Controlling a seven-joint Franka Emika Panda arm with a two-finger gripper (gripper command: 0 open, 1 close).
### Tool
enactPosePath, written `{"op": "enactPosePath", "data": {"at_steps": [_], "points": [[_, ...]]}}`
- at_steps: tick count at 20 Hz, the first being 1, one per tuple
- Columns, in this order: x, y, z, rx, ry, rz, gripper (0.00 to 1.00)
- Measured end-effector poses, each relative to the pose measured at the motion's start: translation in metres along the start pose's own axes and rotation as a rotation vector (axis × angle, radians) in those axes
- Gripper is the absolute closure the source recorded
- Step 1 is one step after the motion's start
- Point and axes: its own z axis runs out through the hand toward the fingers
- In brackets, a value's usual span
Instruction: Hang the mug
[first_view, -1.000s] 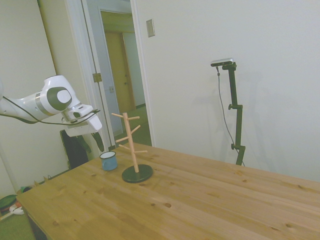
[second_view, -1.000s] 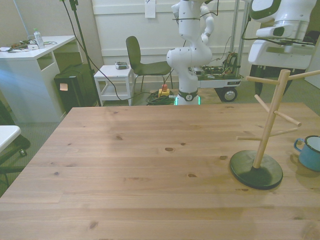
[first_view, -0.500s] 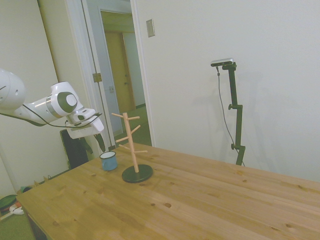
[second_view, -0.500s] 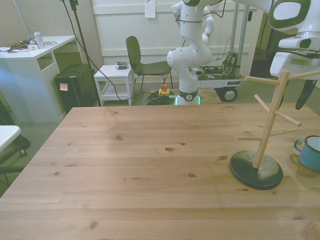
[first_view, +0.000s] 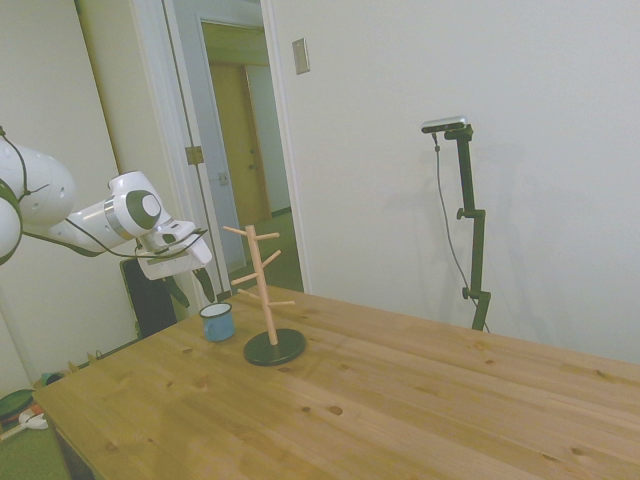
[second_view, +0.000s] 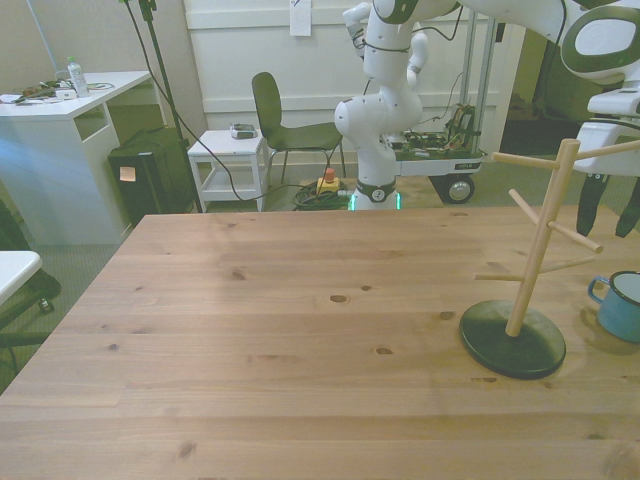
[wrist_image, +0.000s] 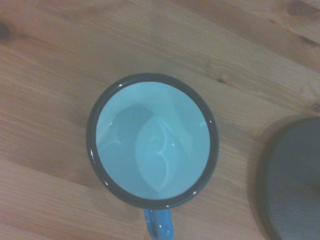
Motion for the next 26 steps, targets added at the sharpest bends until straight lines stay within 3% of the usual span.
{"op": "enactPosePath", "data": {"at_steps": [26], "points": [[-0.011,-0.07,0.059,-0.038,0.013,-0.038,0.0]]}}
